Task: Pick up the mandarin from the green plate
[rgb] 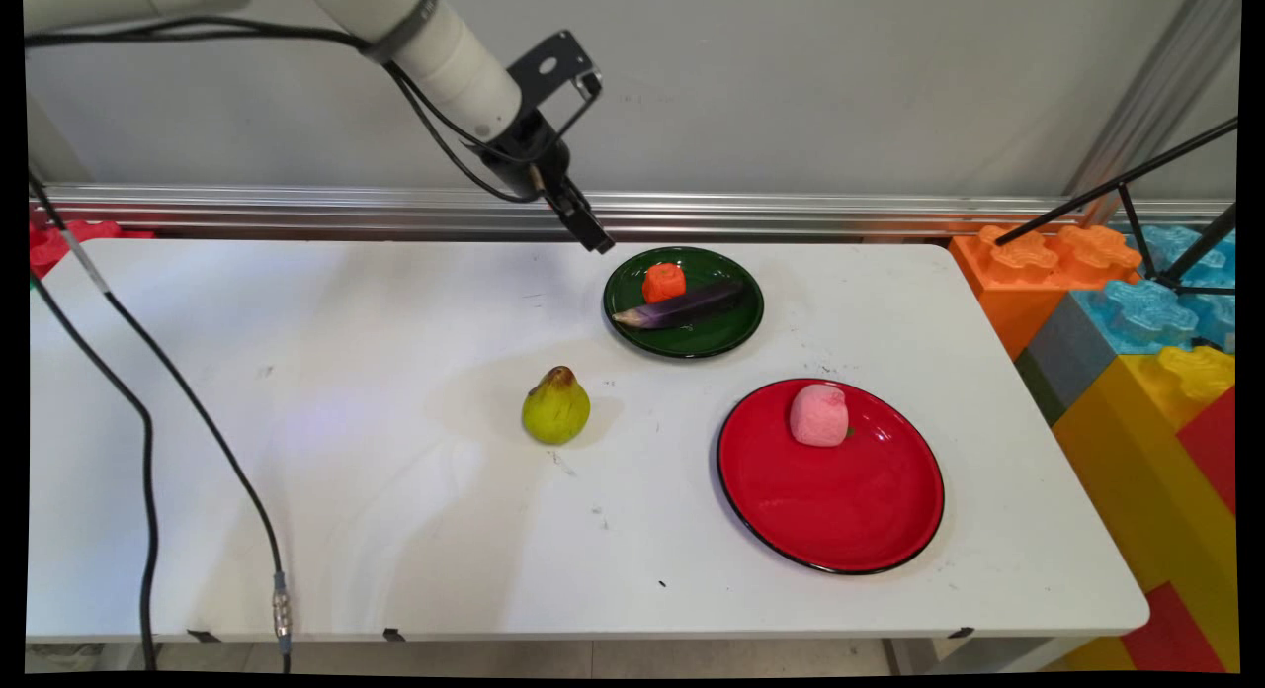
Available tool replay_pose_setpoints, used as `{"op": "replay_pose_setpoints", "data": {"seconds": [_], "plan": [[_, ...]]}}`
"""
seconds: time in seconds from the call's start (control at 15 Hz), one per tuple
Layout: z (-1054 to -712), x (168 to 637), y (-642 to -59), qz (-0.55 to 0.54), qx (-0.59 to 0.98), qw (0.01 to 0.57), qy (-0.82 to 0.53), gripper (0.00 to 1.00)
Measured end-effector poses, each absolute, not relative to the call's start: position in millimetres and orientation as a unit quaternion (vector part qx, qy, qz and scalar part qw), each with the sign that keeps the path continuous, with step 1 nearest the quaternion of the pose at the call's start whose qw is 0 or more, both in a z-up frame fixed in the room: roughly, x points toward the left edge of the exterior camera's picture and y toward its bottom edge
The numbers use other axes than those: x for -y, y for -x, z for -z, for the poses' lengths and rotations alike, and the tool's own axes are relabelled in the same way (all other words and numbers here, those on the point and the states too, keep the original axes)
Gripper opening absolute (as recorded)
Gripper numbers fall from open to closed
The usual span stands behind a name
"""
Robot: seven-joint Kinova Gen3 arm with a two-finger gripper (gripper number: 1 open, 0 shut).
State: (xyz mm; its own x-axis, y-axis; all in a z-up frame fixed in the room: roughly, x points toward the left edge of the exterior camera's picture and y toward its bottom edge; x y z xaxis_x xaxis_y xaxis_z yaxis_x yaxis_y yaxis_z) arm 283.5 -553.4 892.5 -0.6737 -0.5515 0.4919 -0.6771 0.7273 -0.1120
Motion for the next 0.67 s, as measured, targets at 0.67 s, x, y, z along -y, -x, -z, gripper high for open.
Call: {"op": "replay_pose_setpoints", "data": {"seconds": [0.67], "plan": [[-825,588,-262,-0.138,0.903,0.240,-0.329,1.00]]}}
